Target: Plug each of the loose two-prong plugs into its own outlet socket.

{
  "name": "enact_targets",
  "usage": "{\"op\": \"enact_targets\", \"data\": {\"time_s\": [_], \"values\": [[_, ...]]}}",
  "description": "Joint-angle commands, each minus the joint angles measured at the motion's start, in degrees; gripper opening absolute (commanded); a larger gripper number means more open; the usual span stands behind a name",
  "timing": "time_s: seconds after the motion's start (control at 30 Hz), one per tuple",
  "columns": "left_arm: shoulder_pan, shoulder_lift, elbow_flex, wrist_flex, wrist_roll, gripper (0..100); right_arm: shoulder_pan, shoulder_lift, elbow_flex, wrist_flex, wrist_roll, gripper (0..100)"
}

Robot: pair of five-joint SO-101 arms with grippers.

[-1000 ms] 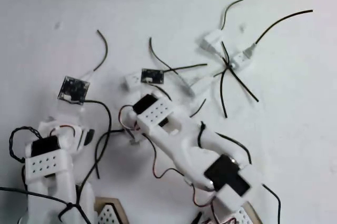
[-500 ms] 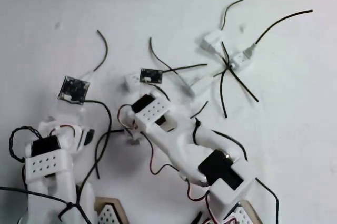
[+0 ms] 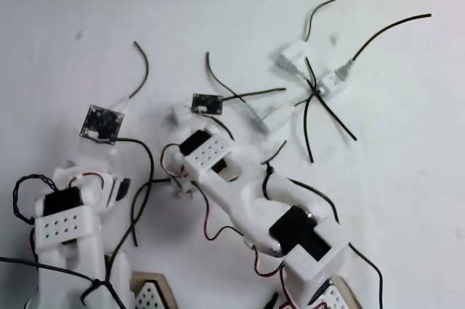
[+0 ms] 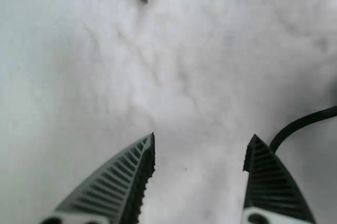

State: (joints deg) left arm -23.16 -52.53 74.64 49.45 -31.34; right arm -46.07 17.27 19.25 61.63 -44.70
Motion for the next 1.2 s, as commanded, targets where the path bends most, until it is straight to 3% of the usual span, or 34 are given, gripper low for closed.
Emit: {"op": "enact_targets", "data": {"time_s": [0.0,0.17,0.4,0.67,1.03,1.17], "values": [[-0.31,-1.10,-0.09,-0.88,-0.44,28,0.04,1.01,-0.97,0.48,0.35,3.7],[-0.31,-1.10,-0.09,-0.88,-0.44,28,0.13,0.92,-3.52,7.25,0.97,1.8],[-0.31,-1.10,-0.09,-0.88,-0.44,28,5.58,0.92,-7.56,16.92,12.13,1.7],[-0.31,-1.10,0.00,-0.88,-0.44,28,4.18,-7.43,-8.53,18.68,17.14,2.1],[-0.31,-1.10,0.00,-0.88,-0.44,28,-1.10,-5.85,-6.07,15.34,13.54,2.2],[-0.31,-1.10,0.00,-0.88,-0.44,28,-1.01,-1.98,-6.42,14.29,12.92,10.6]]}}
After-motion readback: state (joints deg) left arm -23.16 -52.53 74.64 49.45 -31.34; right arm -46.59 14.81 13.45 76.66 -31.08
